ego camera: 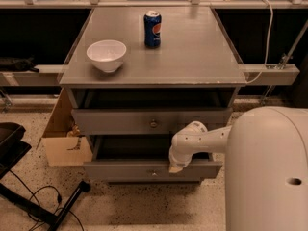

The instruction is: Open middle drawer

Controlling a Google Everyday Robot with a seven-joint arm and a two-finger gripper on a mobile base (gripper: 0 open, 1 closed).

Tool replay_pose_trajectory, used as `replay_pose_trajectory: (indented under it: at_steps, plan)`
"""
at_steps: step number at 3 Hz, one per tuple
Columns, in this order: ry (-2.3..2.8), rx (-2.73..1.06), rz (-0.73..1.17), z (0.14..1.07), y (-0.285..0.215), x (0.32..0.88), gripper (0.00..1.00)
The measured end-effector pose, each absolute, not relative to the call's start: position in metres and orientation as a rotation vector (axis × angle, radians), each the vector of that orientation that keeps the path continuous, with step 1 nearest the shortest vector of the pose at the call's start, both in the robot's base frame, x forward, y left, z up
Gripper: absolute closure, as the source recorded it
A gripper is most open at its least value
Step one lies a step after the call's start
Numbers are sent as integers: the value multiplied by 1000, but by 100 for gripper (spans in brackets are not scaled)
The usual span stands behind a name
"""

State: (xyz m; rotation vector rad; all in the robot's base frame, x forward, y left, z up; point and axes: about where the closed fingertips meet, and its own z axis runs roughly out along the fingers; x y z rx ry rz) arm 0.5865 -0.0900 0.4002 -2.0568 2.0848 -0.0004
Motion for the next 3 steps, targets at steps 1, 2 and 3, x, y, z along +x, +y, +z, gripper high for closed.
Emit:
replay_pose_trajectory:
  at_steps: [1,2,3]
  plan:
    - [2094,-2067,7,399,-91,579,100]
    - [2098,-2078,17,399,-92,572,100]
    - [2098,-2091,31,399,-92,564,100]
